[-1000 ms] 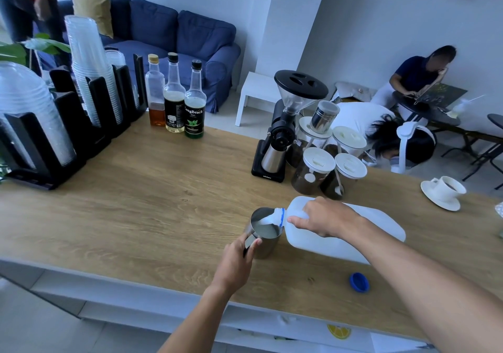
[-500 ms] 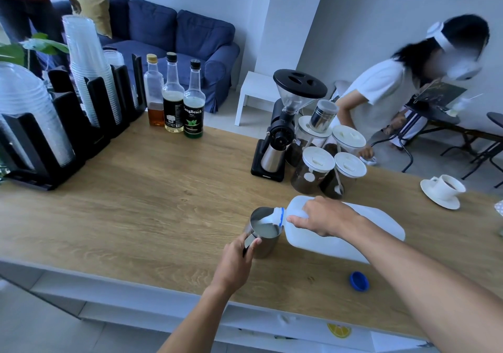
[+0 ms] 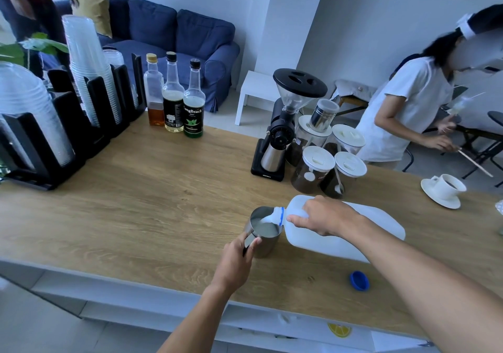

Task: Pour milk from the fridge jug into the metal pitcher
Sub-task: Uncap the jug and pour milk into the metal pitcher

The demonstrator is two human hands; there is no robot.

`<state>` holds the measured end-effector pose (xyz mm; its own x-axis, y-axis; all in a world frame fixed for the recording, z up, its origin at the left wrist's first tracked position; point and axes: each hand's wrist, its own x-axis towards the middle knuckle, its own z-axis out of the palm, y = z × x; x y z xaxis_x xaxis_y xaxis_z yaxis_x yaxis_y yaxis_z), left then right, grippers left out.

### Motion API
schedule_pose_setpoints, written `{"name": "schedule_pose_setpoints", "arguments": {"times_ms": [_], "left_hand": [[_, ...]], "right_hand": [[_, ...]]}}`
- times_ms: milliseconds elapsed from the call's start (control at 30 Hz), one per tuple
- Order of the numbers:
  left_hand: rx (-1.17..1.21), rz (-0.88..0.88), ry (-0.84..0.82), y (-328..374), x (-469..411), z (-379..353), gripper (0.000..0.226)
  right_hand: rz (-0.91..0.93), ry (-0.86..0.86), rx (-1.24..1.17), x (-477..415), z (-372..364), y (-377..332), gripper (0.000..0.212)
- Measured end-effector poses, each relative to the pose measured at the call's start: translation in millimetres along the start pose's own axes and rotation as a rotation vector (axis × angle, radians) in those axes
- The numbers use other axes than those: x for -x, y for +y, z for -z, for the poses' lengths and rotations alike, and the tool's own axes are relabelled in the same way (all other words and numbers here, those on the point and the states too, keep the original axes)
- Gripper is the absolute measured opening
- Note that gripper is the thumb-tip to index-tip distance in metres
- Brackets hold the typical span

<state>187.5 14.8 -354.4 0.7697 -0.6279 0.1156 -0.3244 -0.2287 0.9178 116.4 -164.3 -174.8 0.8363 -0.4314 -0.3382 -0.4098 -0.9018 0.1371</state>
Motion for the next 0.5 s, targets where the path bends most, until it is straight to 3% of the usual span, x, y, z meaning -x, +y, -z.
{"name": "schedule_pose_setpoints", "arguments": {"times_ms": [500], "left_hand": [[0.019,0.000,-0.003,-1.4,0.9,-0.5,0.029]], "right_hand": [[-0.012,-0.007,-0.015,0.0,0.5,0.1,0.064]]}}
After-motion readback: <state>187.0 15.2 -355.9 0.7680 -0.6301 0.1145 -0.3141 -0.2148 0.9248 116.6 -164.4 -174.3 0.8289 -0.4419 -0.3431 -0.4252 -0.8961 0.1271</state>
